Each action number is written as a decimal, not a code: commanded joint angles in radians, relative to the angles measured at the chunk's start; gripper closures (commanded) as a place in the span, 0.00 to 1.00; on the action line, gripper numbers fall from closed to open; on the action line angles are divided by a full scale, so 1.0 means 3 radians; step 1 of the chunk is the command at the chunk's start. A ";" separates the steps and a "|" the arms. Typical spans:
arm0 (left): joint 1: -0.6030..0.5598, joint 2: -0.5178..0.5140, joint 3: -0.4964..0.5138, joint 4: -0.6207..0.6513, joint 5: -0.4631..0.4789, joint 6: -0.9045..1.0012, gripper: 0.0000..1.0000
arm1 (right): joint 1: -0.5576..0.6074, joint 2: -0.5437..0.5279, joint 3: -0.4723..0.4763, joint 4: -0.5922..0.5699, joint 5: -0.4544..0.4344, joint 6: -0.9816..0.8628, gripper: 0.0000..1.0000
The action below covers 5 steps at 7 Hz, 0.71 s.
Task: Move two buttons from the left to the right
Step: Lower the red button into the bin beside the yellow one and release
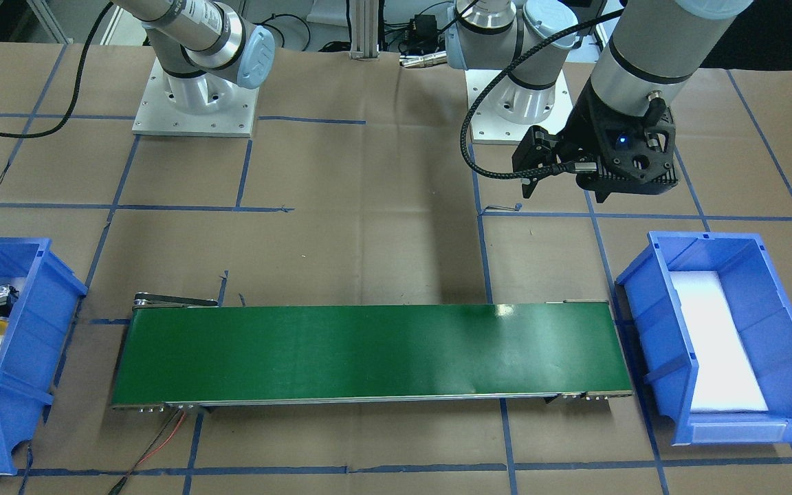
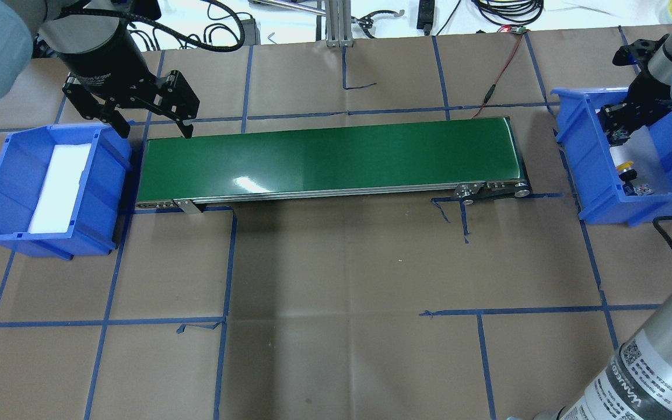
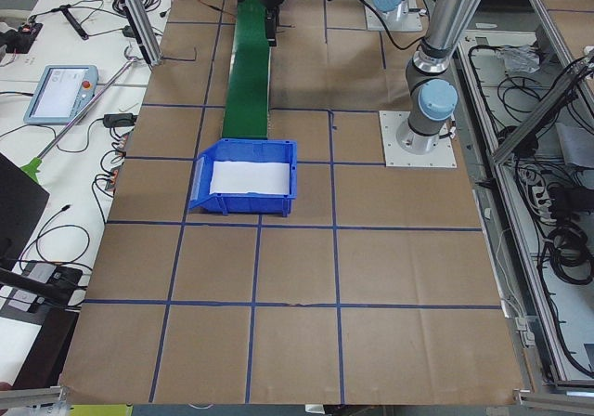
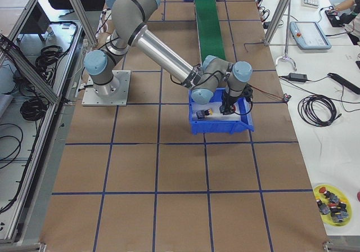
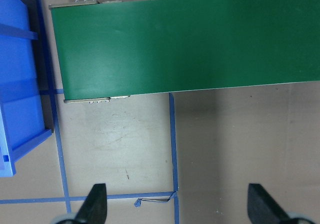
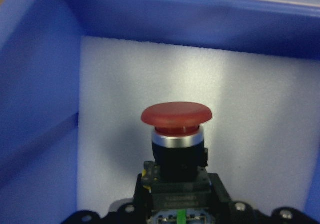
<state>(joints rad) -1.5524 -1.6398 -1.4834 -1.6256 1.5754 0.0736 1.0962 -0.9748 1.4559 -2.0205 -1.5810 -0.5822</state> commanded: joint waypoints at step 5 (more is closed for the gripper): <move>0.0000 0.0000 0.0000 -0.0001 0.0000 0.0000 0.00 | 0.0002 -0.0008 0.0000 -0.0004 -0.0002 0.0008 0.04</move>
<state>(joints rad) -1.5524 -1.6393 -1.4833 -1.6260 1.5754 0.0736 1.0968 -0.9759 1.4569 -2.0218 -1.5816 -0.5802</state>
